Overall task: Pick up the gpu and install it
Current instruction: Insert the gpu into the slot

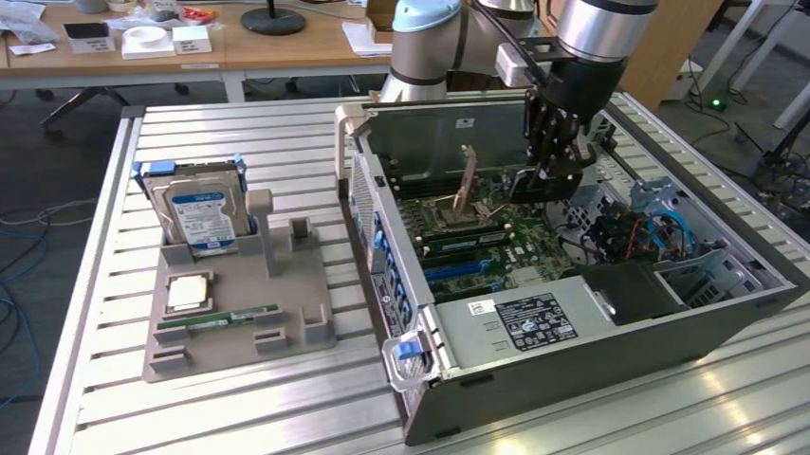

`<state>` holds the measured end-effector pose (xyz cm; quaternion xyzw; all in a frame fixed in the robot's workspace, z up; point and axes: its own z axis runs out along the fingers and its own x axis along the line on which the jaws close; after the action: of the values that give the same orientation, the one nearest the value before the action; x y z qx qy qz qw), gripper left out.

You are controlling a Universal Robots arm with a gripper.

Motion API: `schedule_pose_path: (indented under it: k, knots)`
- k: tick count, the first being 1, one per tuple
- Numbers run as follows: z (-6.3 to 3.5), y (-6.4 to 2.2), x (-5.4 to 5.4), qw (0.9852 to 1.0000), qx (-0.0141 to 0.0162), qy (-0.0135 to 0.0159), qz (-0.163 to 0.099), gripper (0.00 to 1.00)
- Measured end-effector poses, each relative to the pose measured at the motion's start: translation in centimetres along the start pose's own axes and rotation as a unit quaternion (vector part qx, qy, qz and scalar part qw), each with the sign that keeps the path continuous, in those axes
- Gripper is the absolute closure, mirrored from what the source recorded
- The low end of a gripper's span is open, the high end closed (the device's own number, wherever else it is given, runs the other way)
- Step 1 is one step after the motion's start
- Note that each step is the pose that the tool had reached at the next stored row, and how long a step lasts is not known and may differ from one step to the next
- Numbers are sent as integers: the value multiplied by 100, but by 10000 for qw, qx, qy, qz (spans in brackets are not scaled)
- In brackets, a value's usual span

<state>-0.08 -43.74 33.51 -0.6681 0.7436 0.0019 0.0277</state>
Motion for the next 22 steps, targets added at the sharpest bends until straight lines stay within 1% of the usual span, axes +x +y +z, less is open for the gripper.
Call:
schedule_pose_path:
  k: [6,16,18,20,22]
  knots:
    - [1,0,0,10000,0,0,0,73]
    - [114,9,5,10000,0,0,0,73]
    - [121,12,6,10000,0,1,1,73]
    - [121,28,8,10000,0,2,0,73]
    - [122,63,12,10000,0,0,0,73]
